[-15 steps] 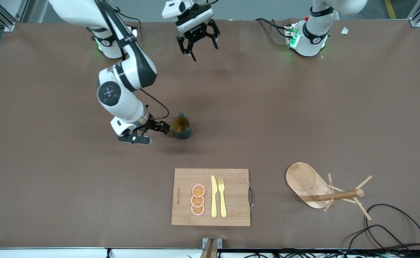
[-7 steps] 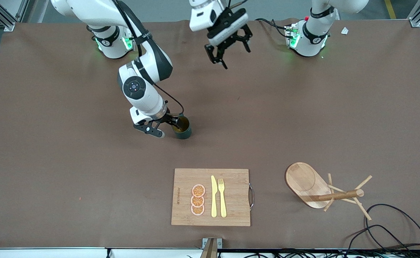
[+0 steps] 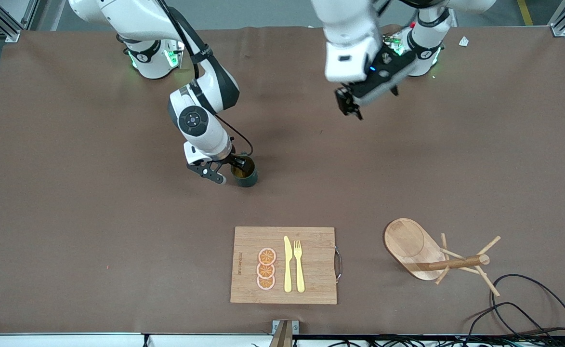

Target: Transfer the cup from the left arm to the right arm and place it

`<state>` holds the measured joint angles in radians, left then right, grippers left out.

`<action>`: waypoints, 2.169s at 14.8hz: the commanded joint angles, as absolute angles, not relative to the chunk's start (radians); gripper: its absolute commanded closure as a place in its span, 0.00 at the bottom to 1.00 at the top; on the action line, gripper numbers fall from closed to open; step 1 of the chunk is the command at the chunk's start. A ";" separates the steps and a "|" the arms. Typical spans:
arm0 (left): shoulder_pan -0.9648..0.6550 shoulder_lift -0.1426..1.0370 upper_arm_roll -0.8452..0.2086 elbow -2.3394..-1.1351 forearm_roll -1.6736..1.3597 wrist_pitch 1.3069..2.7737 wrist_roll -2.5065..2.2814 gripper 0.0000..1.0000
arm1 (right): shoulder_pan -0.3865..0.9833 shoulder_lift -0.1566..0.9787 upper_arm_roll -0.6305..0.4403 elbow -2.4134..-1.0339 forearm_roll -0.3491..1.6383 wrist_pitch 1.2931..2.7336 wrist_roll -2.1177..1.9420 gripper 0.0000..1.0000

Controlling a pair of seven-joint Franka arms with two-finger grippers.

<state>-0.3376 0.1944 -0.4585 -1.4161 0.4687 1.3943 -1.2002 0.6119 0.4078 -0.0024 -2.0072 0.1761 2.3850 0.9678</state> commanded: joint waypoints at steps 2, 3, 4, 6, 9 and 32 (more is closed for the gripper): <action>-0.211 0.199 -0.466 -1.384 0.431 1.408 -1.011 0.00 | 0.626 0.416 -0.012 -1.994 0.192 2.390 1.020 0.76; -0.183 0.202 -0.466 -1.378 0.430 1.426 -0.976 0.00 | 0.627 0.419 -0.012 -1.990 0.192 2.387 1.028 0.89; -0.157 0.202 -0.466 -1.378 0.423 1.440 -0.950 0.00 | 0.629 0.419 -0.012 -1.985 0.192 2.382 1.026 0.97; -0.101 0.204 -0.466 -1.376 0.394 1.479 -0.907 0.00 | 0.627 0.419 -0.012 -1.982 0.190 2.381 1.017 0.99; -0.009 0.201 -0.466 -1.374 0.309 1.514 -0.807 0.00 | 0.626 0.419 -0.012 -1.964 0.187 2.379 0.961 1.00; 0.015 -0.060 -0.126 -1.549 0.000 1.529 -0.046 0.00 | 0.112 0.262 -0.029 -2.046 -0.040 2.198 -0.576 1.00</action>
